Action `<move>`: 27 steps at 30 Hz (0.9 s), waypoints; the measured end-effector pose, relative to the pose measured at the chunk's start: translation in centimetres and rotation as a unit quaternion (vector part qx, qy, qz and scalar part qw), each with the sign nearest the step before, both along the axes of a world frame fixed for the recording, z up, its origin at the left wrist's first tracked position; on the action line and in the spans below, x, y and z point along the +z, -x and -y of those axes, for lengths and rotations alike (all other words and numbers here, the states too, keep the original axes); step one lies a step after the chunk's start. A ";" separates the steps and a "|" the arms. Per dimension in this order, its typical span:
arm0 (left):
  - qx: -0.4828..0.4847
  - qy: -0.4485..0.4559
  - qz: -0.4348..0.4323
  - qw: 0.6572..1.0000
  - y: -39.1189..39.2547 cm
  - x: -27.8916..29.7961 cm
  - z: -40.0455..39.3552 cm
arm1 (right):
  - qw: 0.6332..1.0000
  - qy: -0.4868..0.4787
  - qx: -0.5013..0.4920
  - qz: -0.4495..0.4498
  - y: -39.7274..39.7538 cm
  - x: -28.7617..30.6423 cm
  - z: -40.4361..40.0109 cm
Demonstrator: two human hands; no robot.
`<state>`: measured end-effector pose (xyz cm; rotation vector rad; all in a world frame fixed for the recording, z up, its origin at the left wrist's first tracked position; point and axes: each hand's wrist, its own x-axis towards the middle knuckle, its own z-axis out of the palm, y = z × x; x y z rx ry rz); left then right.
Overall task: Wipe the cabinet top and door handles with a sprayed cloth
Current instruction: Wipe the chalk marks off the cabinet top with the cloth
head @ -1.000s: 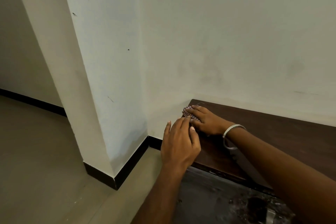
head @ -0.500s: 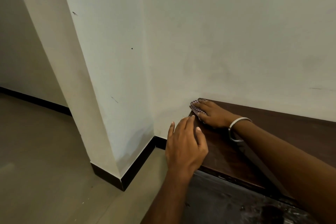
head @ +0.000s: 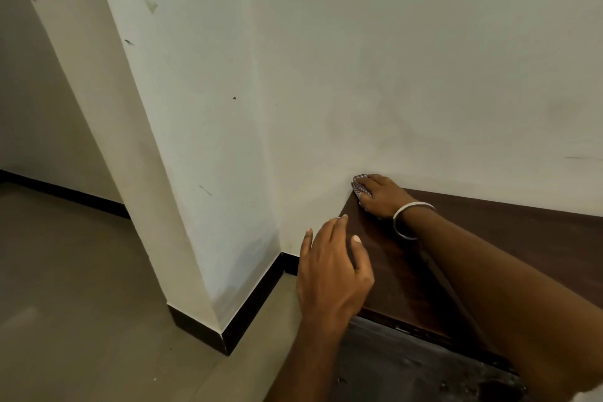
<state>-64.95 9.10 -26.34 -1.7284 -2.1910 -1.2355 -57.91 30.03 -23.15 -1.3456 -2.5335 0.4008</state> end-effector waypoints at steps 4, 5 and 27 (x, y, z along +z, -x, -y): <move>-0.003 0.001 -0.002 1.000 0.1 -0.2 0.0 | 0.999 0.005 -0.047 -0.005 0.2 -0.5 0.0; -0.001 0.004 -0.004 1.000 0.1 -0.3 -0.1 | 0.997 0.002 -0.071 -0.006 0.5 -0.6 0.1; 0.003 0.015 0.008 1.000 0.2 0.1 0.0 | 0.958 -0.018 -0.287 0.017 -19.5 -0.8 2.3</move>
